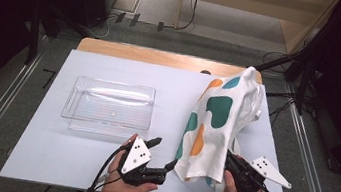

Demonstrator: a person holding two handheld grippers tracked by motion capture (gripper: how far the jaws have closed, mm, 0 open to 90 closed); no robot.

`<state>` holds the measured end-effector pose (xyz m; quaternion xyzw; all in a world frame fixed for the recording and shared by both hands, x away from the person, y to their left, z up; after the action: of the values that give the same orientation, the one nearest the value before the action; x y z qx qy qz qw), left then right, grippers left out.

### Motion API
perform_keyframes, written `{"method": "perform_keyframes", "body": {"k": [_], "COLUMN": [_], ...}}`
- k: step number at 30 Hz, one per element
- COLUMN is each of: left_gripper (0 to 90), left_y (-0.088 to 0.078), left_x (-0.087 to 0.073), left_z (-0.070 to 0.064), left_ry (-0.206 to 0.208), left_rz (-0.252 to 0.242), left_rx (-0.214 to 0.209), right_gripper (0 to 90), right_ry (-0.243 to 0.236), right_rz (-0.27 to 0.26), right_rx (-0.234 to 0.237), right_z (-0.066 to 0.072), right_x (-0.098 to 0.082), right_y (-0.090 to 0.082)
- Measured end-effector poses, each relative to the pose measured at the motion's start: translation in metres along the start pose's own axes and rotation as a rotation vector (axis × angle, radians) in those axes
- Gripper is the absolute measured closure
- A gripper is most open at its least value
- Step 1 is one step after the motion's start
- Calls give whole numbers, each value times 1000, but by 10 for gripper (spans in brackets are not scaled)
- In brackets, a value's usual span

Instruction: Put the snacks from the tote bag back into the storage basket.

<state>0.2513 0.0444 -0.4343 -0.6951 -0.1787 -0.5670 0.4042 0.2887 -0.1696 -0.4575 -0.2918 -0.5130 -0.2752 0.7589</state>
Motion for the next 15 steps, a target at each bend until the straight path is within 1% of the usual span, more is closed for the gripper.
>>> {"method": "perform_keyframes", "body": {"k": [1, 2, 3, 4, 5, 6, 10, 11, 12, 13, 14, 15], "left_gripper": [259, 258, 256, 254, 250, 248, 218, 199, 153, 140, 140, 132], "left_y": [1, 2, 3, 3, 5, 5, 8, 8, 12, 13, 13, 17], "left_x": [1, 2, 4, 4, 6, 7, 10, 10, 9, 8, 8, 7], "left_z": [-5, -10, -21, -21, -30, -36, -54, -54, -61, -64, -64, -70], "left_ry": [7, 13, 24, 24, 30, 37, 52, 52, 60, 59, 59, 65], "left_rz": [-3, -3, -3, -3, -6, -8, -15, -15, -4, -4, -4, 3], "left_rx": [-14, -25, -50, -50, -69, -81, -106, -106, -92, -94, -94, -84], "right_gripper": [900, 900, 900, 900, 900, 900, 900, 900, 900, 900, 900, 900], "right_ry": [-2, -16, -12, -12, -24, -26, -27, -33, -36, -37, -37, -40], "right_rz": [0, -3, -1, -1, -3, -3, -8, -7, -9, -9, -9, -9], "right_rx": [3, 8, 13, 13, 18, 22, 39, 42, 42, 42, 42, 43], "right_z": [1, 4, 6, 6, 8, 9, 13, 14, 14, 15, 15, 16], "right_x": [0, 1, 0, 0, 1, 1, 2, 2, 2, 3, 3, 3], "right_y": [1, 6, 7, 7, 11, 12, 17, 19, 20, 21, 21, 22]}}
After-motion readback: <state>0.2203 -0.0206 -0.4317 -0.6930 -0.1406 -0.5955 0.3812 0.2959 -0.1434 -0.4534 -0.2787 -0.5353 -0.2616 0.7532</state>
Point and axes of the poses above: each handheld gripper's, and its own axes: y roughly forward along the jaws, x roughly out of its top, z roughly to its left, the point moved 7 cm from there along y, roughly forward along the jaws, and after that the axes turned 6 degrees about x, right-handed, at the moved point
